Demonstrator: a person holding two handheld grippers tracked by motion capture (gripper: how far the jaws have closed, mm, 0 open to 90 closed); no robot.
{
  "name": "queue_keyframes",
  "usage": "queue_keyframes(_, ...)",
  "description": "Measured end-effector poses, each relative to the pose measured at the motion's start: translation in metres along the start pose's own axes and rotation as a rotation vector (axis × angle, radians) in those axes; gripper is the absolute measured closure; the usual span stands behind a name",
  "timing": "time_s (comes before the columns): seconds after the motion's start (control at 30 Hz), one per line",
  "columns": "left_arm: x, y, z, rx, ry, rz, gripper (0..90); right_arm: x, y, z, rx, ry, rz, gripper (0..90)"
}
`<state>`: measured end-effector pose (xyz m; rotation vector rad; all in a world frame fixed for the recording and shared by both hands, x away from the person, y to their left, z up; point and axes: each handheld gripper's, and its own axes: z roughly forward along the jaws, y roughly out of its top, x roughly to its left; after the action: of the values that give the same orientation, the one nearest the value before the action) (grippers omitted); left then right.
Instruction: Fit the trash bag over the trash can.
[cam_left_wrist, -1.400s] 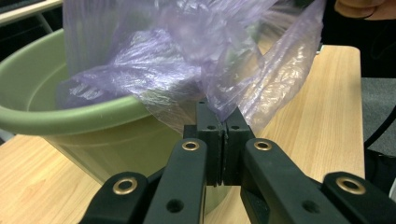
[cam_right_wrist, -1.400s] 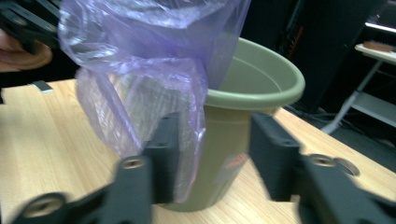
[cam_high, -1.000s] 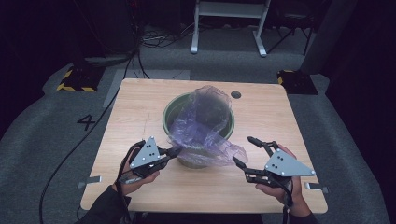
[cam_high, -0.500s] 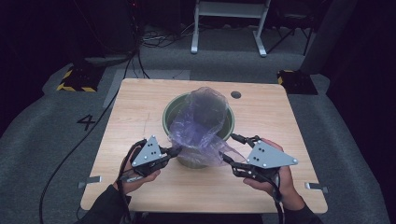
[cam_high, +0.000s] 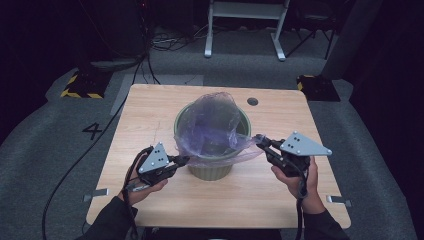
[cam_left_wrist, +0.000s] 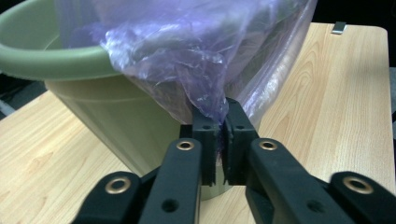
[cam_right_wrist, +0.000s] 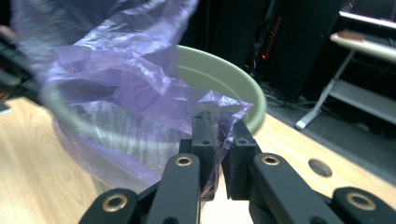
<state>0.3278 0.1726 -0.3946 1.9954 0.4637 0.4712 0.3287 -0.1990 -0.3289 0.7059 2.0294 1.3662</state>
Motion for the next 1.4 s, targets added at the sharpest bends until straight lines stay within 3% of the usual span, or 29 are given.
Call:
queue_keyframes(0.1, 0.001, -0.002, -0.001, -0.003, -0.008, 0.001, 79.1, -0.007, -0.004, 0.005, 0.01, -0.004, 0.034, 84.7)
queue_keyframes(0.2, 0.0, -0.004, -0.003, 0.005, 0.009, 0.001, 70.1, -0.01, -0.008, 0.009, 0.022, -0.007, 0.04, 84.8)
queue_keyframes(0.43, 0.002, -0.012, -0.008, 0.003, 0.014, -0.015, 59.9, -0.014, -0.016, 0.018, 0.036, -0.009, 0.049, 84.4)
queue_keyframes(0.53, 0.003, -0.016, -0.009, 0.011, 0.008, -0.04, 49.7, -0.015, -0.02, 0.022, 0.048, -0.016, 0.047, 84.2)
queue_keyframes(0.6, 0.003, -0.017, -0.011, 0.001, 0.017, -0.051, 37.6, -0.016, -0.022, 0.025, 0.05, -0.015, 0.055, 84.3)
queue_keyframes(0.77, 0.004, -0.018, -0.027, -0.068, 0.038, -0.091, 15.4, -0.02, -0.024, 0.024, 0.041, -0.028, 0.075, 84.5)
queue_keyframes(0.9, 0.004, -0.013, -0.045, -0.125, 0.032, -0.111, 15.4, -0.021, -0.023, 0.02, 0.024, -0.03, 0.08, 84.5)
queue_keyframes(1.07, -0.003, 0.007, -0.065, -0.19, 0.015, -0.1, 15.5, -0.017, -0.02, 0.018, 0.015, -0.028, 0.058, 84.4)
queue_keyframes(1.27, -0.01, 0.038, -0.069, -0.209, -0.004, -0.088, 15.5, -0.013, -0.016, 0.018, 0.013, -0.026, 0.037, 84.1)
queue_keyframes(1.4, -0.011, 0.057, -0.062, -0.195, 0.014, -0.07, 15.5, -0.012, -0.013, 0.017, 0.01, -0.025, 0.031, 83.7)
